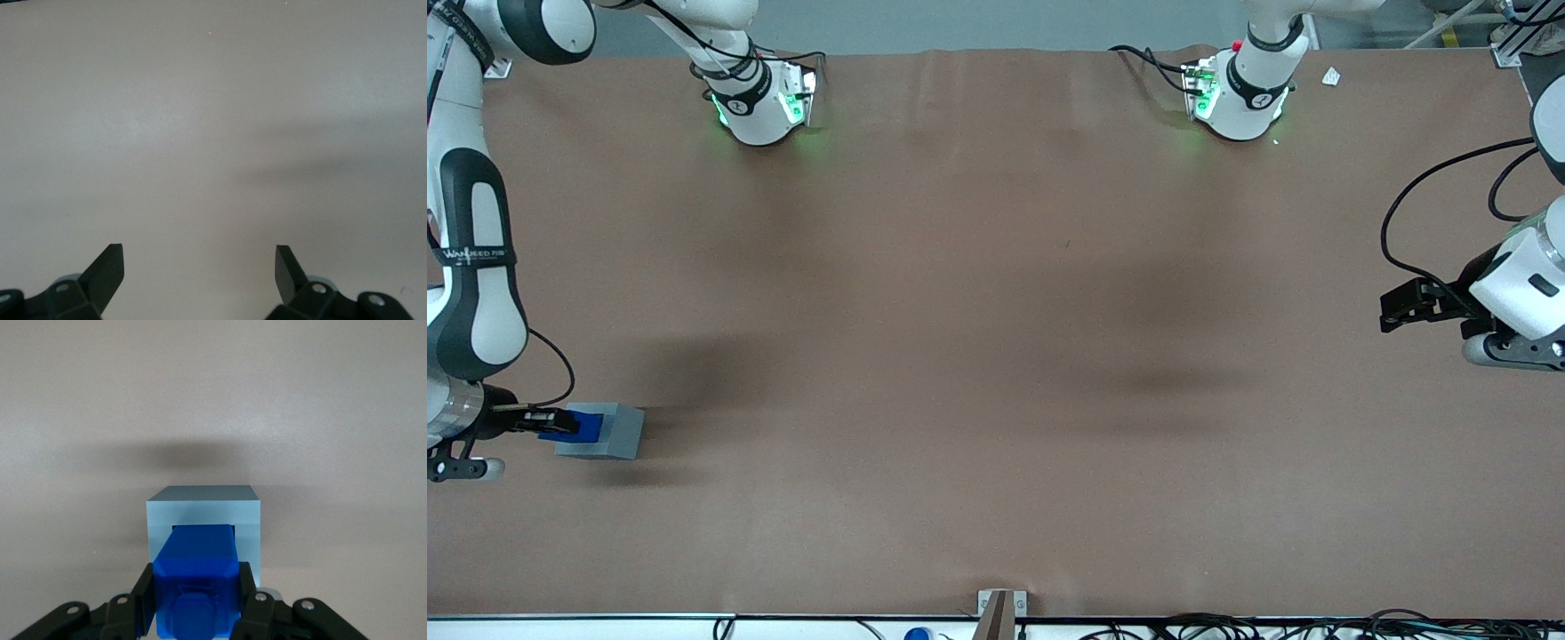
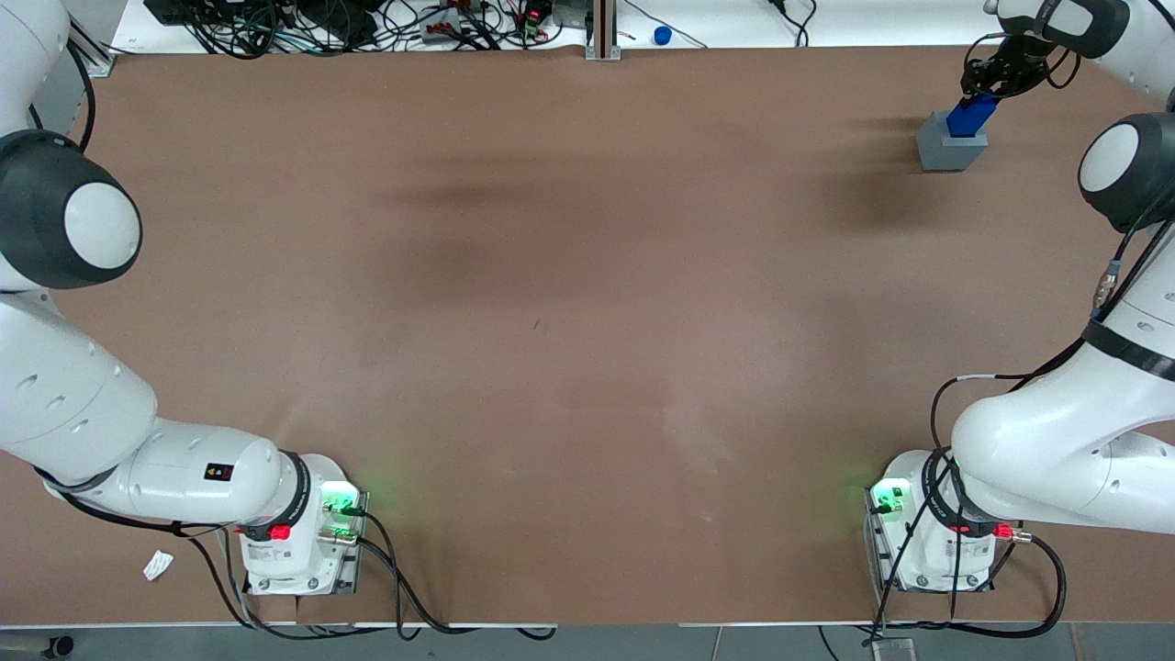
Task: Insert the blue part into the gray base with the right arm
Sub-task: 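Lower the blue block into the gray base's opening with the right gripper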
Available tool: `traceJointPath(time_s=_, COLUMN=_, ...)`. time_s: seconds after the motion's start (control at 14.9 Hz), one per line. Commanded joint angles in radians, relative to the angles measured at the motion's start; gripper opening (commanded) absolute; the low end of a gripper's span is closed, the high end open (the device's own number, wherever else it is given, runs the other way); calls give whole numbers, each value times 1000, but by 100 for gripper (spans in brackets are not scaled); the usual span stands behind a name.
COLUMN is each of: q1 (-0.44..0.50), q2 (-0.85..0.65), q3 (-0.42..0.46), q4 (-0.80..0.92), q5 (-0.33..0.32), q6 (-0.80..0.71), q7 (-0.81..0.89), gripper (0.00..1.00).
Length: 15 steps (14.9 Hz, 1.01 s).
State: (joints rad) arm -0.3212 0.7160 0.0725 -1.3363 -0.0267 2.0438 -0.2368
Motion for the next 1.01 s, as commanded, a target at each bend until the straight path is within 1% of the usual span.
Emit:
traceJointPath(time_s=0.0, q1=-12, q2=-13, q3=7, q4=-32, q5=7, q6=6, q7=17, gripper=0)
traceJointPath(time_s=0.27, q1=-7, q2=-12, q3=7, q4=-31, q5=7, q6=9, q7=80, gripper=0)
traceJointPath(time_s=0.6, q1=-6, q2=3, q3=7, q4=-31, q5=4, q6=16, q7=82, gripper=1)
traceJointPath(time_s=0.67, q1=-6, q2=7, q3=7, q4=-31, q5=1, q6=18, q7=82, gripper=3)
traceJointPath(time_s=0.74, q1=-3, q2=10, q3=7, q4=-31, q5=-2, q6=18, q7=82, gripper=11)
traceJointPath(time_s=0.87, q1=2, q2=14, q3=7, q4=-31, q5=-5, q6=33, q7=82, gripper=13)
traceJointPath(time_s=0.94, q1=2, q2=14, q3=7, q4=-31, q5=-7, q6=35, q7=80, gripper=17)
